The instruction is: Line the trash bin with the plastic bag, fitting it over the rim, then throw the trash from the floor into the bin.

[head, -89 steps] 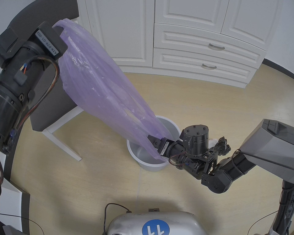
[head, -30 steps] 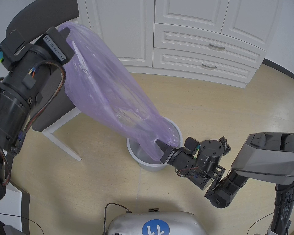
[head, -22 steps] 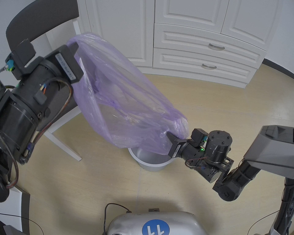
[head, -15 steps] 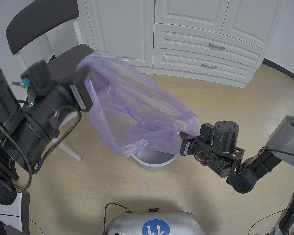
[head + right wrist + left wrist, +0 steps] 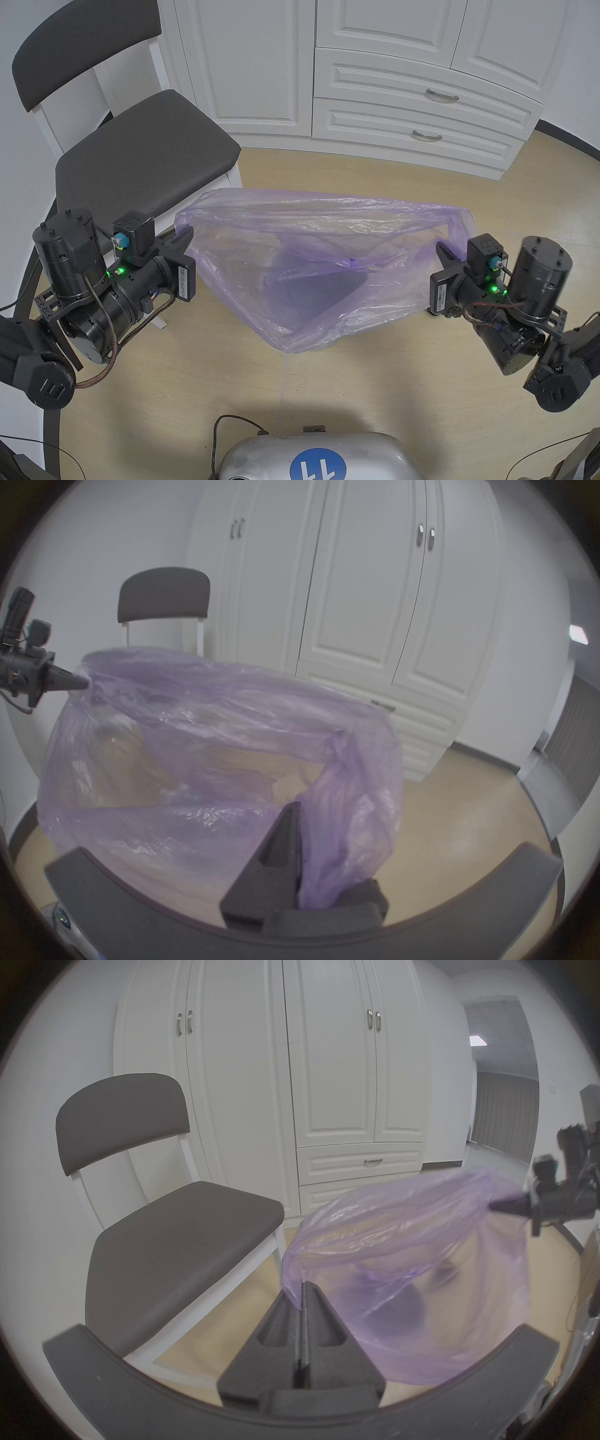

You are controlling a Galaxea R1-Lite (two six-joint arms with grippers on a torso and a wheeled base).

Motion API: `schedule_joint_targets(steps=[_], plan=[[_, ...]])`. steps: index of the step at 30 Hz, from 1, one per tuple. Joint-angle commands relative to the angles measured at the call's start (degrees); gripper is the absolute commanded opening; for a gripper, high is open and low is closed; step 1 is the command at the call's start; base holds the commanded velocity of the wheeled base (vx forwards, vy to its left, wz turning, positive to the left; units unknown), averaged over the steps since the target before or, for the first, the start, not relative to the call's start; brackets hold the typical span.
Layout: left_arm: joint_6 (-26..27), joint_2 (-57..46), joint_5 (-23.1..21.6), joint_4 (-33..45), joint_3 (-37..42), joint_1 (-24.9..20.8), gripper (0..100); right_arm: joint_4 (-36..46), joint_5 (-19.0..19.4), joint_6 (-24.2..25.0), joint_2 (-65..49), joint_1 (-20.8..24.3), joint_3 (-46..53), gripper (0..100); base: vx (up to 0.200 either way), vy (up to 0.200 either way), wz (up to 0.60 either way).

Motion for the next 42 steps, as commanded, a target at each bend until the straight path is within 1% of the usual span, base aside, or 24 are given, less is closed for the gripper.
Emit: schedule_joint_targets(steps=[1, 2, 4, 10, 13, 15, 20, 27, 32, 42], plan=[[2.1, 2.2, -0.3, -2.4, 1.1, 4.2, 0, -12.7, -2.9, -9.9, -2.7, 2.7, 9.8, 0, 0.000, 0.000, 0.00], [2.1, 2.7, -0.4, -2.6, 1.0, 4.7, 0, -15.0, -2.8, -11.9, -2.6, 2.6, 11.1, 0, 0.000, 0.000, 0.00], [2.1, 3.3, -0.4, -2.7, 0.7, 5.5, 0, -16.8, -2.8, -14.4, -2.0, 1.7, 12.8, 0, 0.000, 0.000, 0.00], [2.2, 3.9, -1.0, -2.7, 0.4, 6.9, 0, -16.3, -2.3, -15.5, -1.2, -0.5, 14.2, 0, 0.000, 0.000, 0.00], [3.7, 4.0, -3.6, -4.8, 0.7, 8.9, 0, -17.0, -0.5, -18.0, 0.1, -2.7, 15.8, 0, 0.000, 0.000, 0.00], [4.2, 4.2, -4.0, -6.1, 1.0, 9.4, 0, -17.0, -0.4, -19.0, 0.5, -3.3, 16.6, 0, 0.000, 0.000, 0.00], [4.3, 4.3, -4.1, -7.6, 1.2, 9.8, 0, -17.0, -0.4, -20.6, 1.7, -3.8, 18.2, 0, 0.000, 0.000, 0.00], [4.6, 4.3, -4.1, -7.6, 1.4, 10.0, 0, -16.7, -0.5, -21.6, 3.5, -5.4, 19.2, 0, 0.000, 0.000, 0.00], [4.8, 4.3, -4.0, -7.6, 1.4, 10.3, 0, -16.9, -0.4, -24.2, 3.9, -6.7, 20.4, 0, 0.000, 0.000, 0.00], [5.0, 4.3, -3.9, -7.6, 1.2, 11.2, 0, -16.6, -1.2, -26.2, 3.9, -8.4, 21.1, 0, 0.000, 0.000, 0.00]])
